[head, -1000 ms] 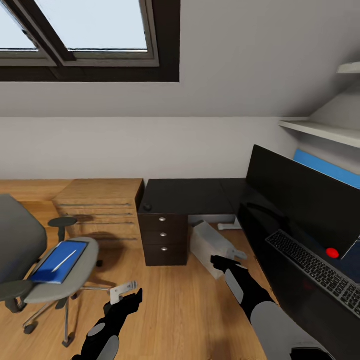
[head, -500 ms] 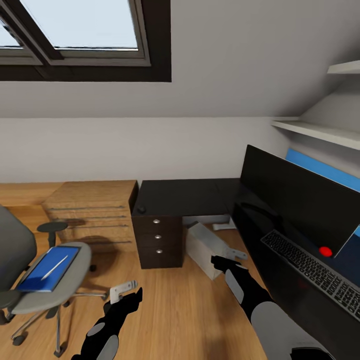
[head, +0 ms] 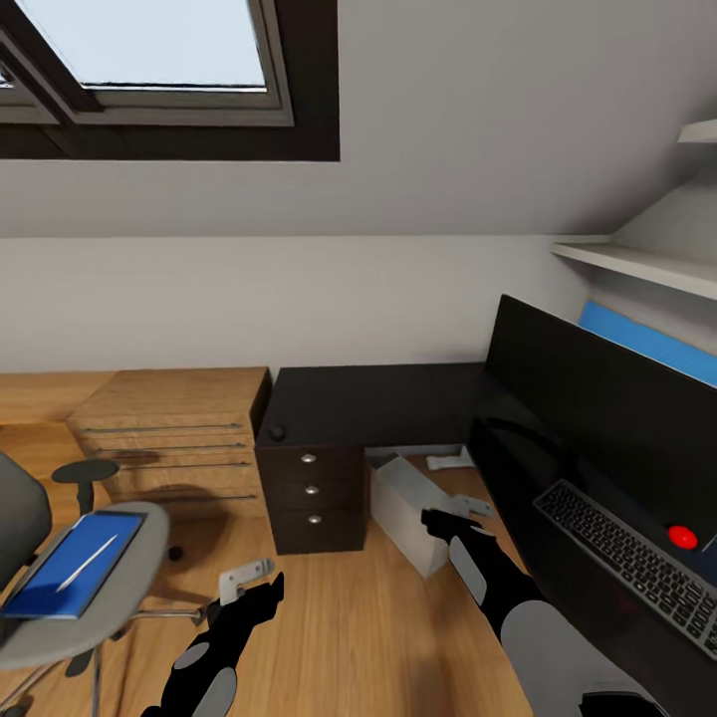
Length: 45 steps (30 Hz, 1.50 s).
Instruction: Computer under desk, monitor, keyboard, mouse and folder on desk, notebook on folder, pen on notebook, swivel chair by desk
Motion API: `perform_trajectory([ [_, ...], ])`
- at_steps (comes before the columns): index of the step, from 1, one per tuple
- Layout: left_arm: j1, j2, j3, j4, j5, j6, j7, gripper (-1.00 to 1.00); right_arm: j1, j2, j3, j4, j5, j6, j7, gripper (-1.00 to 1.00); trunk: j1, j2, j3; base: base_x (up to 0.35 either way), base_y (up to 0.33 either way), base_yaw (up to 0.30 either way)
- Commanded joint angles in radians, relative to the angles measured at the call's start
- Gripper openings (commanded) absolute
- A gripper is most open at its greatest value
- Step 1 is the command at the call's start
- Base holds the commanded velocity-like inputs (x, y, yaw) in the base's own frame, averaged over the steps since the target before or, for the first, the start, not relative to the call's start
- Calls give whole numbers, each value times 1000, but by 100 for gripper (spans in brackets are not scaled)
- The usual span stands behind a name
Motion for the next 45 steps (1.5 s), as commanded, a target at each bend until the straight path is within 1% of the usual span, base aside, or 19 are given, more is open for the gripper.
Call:
perform_trajectory([
  [1, -1, 1, -3, -2, 7, 2, 9, 100, -1, 1, -2, -2, -5, 5, -4, 100, 1, -2, -2, 295, 0, 0],
  [14, -1, 1, -4, -1, 7, 2, 8, 100, -1, 1, -2, -1, -5, 2, -4, 100, 1, -2, -2, 318, -2, 0],
  [25, -1, -1, -6, 3, 8, 3, 9, 100, -1, 3, -2, 0, -5, 1, -4, 100, 1, -2, -2, 271, -119, -9],
  [30, -1, -2, -9, 3, 7, 3, 9, 100, -1, 1, -2, 0, -5, -5, -4, 100, 1, -2, -2, 44, -27, -175],
  [36, -1, -1, -30, 3, 8, 2, 9, 100, -1, 1, -2, 1, -4, -36, -4, 100, 1, -2, -2, 7, -4, -251],
  [41, -1, -1, -34, 4, 8, 2, 10, 100, -1, 1, -2, 2, -4, -41, -4, 100, 1, -2, -2, 22, -1, -263],
  [45, -1, 0, -35, 5, 8, 2, 10, 100, -1, 1, -2, 2, -4, -42, -3, 100, 1, -2, -2, 211, 0, -265],
])
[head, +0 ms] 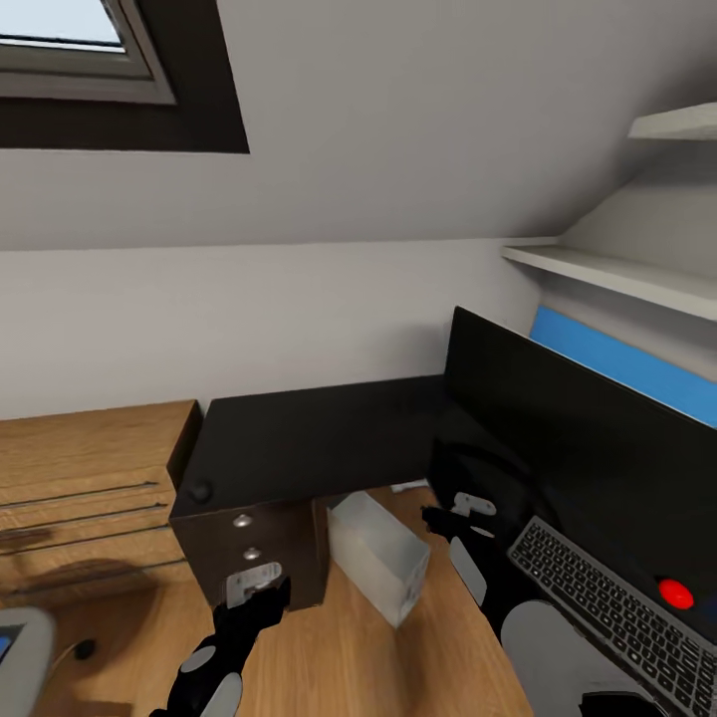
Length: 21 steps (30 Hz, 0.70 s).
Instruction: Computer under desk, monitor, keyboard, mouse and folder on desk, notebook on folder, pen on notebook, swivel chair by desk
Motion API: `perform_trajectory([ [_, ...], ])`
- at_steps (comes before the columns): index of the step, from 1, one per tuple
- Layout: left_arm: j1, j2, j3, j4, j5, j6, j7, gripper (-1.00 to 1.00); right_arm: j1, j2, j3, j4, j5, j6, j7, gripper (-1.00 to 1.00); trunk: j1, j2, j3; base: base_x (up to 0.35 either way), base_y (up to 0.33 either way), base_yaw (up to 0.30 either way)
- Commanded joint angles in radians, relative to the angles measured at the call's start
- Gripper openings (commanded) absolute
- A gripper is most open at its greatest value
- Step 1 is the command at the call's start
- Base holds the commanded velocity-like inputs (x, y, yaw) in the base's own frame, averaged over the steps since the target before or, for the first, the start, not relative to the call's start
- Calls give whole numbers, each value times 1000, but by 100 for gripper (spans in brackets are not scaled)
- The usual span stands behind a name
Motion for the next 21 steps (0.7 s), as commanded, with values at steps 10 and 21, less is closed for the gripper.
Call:
perform_trajectory([
  [10, -1, 1, -3, -1, 8, 2, 8, 100, -1, 1, -2, -2, -4, 5, -3, 100, 1, -2, -3, 265, -2, -163],
  [21, -1, 2, -3, -1, 9, 2, 4, 100, -1, 1, -2, -2, -4, 5, -2, 100, 1, -2, -3, 31, -2, -9],
])
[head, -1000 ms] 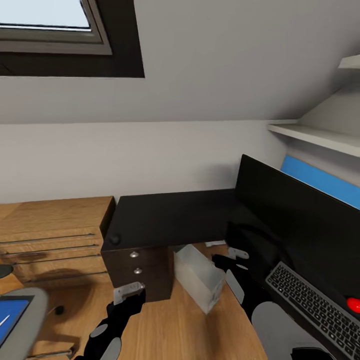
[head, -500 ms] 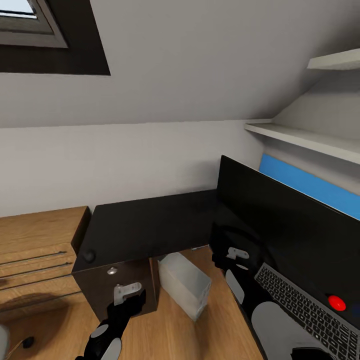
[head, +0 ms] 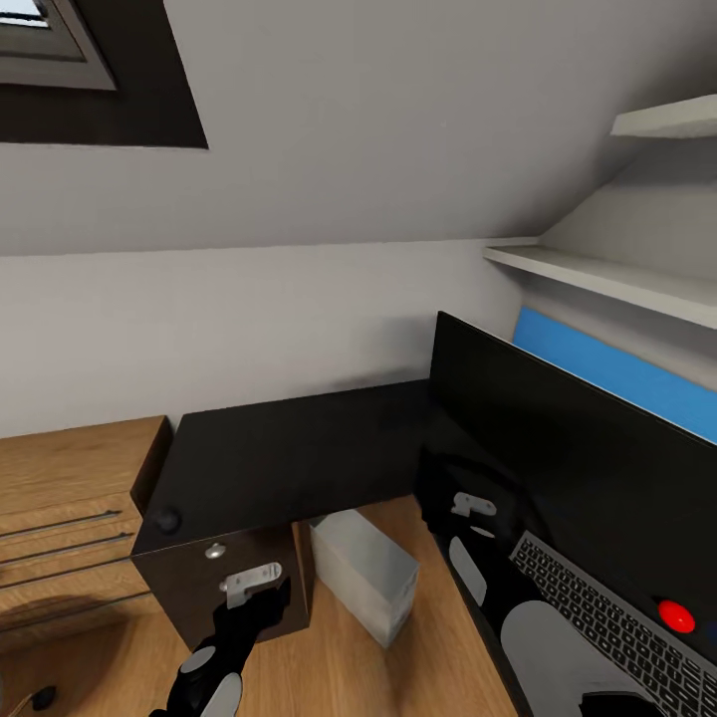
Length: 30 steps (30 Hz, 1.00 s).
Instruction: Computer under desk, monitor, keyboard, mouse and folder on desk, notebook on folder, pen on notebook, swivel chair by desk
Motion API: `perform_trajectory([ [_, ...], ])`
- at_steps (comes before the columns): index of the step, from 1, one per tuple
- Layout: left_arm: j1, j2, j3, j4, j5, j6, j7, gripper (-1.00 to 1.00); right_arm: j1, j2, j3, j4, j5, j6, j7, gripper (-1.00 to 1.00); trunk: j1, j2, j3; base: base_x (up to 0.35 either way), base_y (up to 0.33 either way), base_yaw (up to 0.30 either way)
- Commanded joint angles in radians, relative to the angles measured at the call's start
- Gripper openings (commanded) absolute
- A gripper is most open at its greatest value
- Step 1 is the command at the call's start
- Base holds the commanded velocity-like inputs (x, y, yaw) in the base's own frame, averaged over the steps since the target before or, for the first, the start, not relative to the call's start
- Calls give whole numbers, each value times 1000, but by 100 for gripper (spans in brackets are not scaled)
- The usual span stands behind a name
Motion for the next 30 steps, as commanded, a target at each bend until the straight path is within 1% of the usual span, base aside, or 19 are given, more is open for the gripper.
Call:
perform_trajectory([
  [1, -1, 1, -3, -3, 8, 3, 8, 100, -1, 1, -2, -2, -5, 5, -3, 100, 1, -2, -2, 2, 0, -1],
  [6, -1, 1, -3, -26, 10, 3, 7, 100, -1, 0, -2, -2, -5, 6, -1, 100, 1, -2, -2, 1, 0, 0],
  [10, -1, 2, -2, -74, 12, 7, 7, 100, -1, -2, -1, -2, -5, 6, -2, 100, 1, -2, -2, 0, 0, 0],
  [13, -1, 1, -2, -88, 12, 8, 7, 100, -1, -2, -1, -2, -5, 6, -3, 100, 1, -2, -2, 0, 0, 0],
  [23, -1, 0, -5, -113, 14, 11, 9, 100, -1, -2, 0, -2, -5, 6, -2, 100, 39, -72, -34, 0, 0, 0],
  [24, -1, -1, -13, -113, 14, 11, 9, 100, -1, -2, -1, -2, -6, 6, -2, 100, 43, -79, -37, 0, 0, 0],
  [30, -1, -1, -21, -109, 14, 11, 9, 100, -1, -2, -2, -2, -6, 5, -5, 100, 66, -121, -56, 0, 0, 0],
])
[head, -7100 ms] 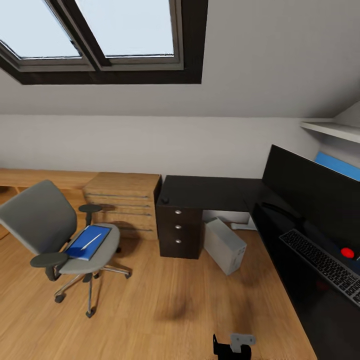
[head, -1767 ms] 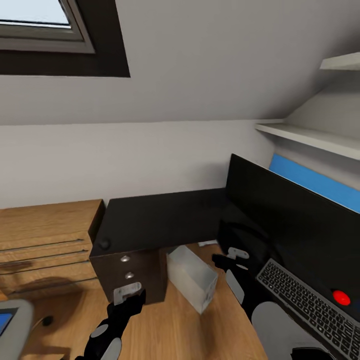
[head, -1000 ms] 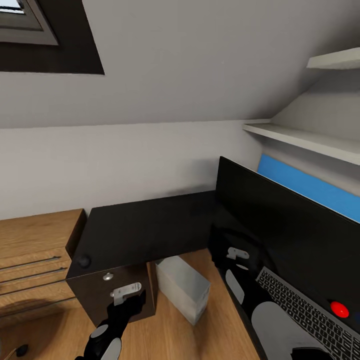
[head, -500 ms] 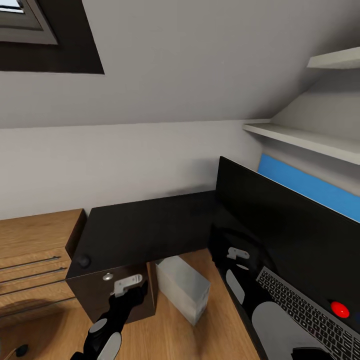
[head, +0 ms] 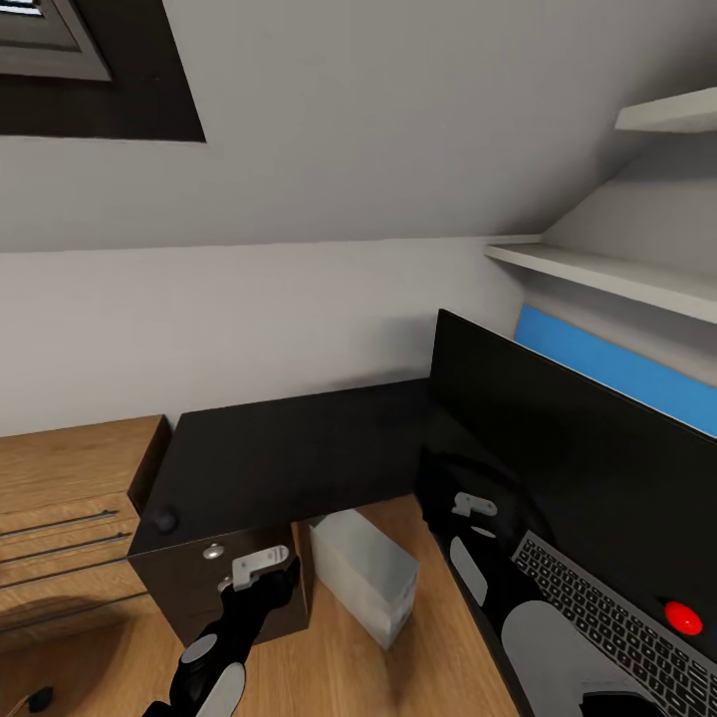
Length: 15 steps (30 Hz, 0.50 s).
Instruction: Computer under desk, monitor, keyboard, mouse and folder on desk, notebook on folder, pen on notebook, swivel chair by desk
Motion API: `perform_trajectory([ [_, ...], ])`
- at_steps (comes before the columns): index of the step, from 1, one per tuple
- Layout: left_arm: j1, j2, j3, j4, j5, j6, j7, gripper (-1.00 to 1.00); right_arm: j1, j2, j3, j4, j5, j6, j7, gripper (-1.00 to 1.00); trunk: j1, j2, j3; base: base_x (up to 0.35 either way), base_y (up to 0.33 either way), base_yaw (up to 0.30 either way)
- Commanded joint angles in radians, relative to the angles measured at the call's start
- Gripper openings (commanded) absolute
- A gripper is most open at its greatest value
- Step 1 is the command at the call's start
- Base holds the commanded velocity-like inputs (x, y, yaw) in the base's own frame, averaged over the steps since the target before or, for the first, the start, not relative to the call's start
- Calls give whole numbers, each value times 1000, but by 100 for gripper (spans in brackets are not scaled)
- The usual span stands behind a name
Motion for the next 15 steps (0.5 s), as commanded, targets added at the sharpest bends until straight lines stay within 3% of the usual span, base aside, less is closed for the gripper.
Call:
perform_trajectory([
  [1, -1, 1, -7, 0, 8, 2, 9, 100, 0, 1, -2, -2, -5, 5, -4, 100, 4, -9, -5, 0, 0, 0],
  [15, -1, 1, -8, 1, 8, 2, 9, 100, 0, 1, -2, -2, -5, 5, -4, 100, 58, -107, -49, 0, 0, 0],
])
